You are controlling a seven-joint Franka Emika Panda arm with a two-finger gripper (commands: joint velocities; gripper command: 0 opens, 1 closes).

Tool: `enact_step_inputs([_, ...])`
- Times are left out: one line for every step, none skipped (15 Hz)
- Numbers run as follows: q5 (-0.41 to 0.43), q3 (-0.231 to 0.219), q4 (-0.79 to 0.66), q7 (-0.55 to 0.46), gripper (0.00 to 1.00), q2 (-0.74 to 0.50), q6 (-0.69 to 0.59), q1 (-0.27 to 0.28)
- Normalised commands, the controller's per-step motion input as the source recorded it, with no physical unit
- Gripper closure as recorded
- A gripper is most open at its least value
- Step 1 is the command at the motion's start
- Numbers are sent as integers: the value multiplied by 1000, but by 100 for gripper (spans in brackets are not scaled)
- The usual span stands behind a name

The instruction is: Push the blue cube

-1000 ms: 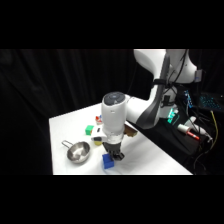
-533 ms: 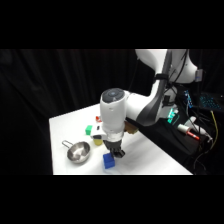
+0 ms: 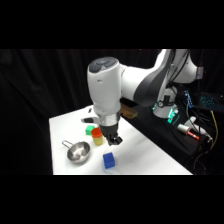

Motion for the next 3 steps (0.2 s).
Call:
enact_step_inputs([11, 12, 155, 43, 95, -260, -337, 3])
enact_step_inputs([13, 20, 151, 26, 96, -243, -311, -6])
enact_step_inputs([41, 23, 151, 38, 95, -213, -305, -20])
